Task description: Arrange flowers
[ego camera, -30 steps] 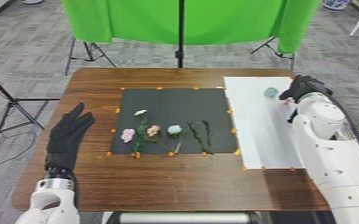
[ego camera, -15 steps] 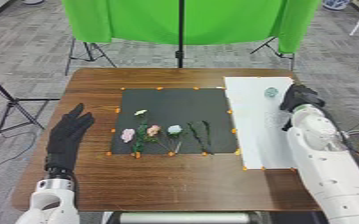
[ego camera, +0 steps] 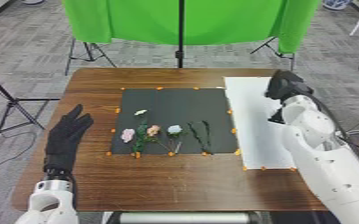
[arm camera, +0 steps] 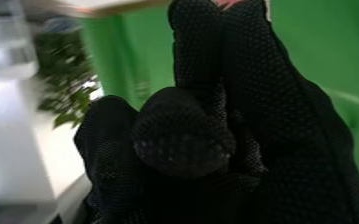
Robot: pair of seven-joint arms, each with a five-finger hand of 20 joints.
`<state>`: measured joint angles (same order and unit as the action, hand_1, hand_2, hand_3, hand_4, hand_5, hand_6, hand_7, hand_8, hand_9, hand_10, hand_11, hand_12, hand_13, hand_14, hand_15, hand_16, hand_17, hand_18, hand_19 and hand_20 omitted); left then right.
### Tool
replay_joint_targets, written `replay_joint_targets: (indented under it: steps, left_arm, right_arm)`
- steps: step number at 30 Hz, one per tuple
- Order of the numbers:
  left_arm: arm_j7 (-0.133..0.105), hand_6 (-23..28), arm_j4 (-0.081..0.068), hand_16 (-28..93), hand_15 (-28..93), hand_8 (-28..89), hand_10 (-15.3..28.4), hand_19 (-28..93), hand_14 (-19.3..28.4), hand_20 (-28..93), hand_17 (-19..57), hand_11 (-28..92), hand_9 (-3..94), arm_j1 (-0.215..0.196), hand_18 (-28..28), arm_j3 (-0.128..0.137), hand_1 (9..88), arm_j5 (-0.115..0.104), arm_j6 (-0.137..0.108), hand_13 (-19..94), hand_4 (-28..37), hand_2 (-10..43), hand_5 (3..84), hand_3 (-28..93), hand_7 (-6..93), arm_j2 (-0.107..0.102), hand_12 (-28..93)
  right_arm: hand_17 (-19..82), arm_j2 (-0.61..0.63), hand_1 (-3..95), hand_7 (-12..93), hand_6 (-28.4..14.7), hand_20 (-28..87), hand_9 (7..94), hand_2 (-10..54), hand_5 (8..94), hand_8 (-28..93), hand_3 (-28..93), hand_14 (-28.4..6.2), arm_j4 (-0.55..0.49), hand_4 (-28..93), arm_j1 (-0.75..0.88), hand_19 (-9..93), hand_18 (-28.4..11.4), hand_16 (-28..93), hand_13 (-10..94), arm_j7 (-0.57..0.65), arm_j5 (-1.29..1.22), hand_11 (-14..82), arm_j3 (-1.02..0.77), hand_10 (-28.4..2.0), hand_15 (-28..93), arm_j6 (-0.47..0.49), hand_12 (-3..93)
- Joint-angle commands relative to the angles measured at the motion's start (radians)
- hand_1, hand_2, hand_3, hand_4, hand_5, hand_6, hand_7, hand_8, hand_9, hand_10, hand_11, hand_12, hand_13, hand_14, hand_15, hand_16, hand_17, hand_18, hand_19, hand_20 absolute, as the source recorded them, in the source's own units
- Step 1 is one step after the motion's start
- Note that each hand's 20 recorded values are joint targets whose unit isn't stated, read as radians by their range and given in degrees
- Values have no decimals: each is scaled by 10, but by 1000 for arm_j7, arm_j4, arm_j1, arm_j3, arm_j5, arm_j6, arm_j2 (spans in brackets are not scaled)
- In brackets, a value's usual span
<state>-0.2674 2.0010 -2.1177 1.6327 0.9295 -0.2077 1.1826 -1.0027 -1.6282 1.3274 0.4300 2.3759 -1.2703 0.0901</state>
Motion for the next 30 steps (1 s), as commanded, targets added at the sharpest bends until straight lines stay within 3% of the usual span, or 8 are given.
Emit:
replay_joint_targets:
  steps: [1, 11, 30]
  left_arm:
    - [-4, 44, -4, 12, 95, -54, 134, 18, 158, 186, 66, 134, 420, -2, 111, -7, 205, 2, -1, 347, -274, 41, 411, 646, 54, 6, 96]
    - [4, 43, -8, 12, 96, -54, 134, 21, 157, 187, 64, 134, 421, 5, 113, -10, 206, 4, 2, 348, -275, 41, 410, 646, 56, 12, 96]
    - [9, 43, -5, 13, 95, -54, 134, 23, 158, 186, 62, 132, 420, -7, 116, -6, 205, 4, 14, 346, -272, 39, 410, 648, 56, 5, 96]
  right_arm:
    - [661, -68, 657, 186, 15, 564, 934, -95, 819, 65, 484, 0, -75, -148, -118, 932, -96, 344, 928, -63, -68, 96, 181, -82, 596, 73, 380]
    - [656, -116, 642, 185, 17, 559, 925, -95, 813, 70, 491, 0, -57, -142, -148, 932, -95, 348, 924, -122, -43, 108, 328, -83, 592, 219, 379]
    - [651, -98, 574, 157, 22, 555, 879, -95, 729, 57, 480, -3, -78, -136, -82, 932, -98, 343, 915, -133, -19, 194, 308, -96, 597, 271, 327]
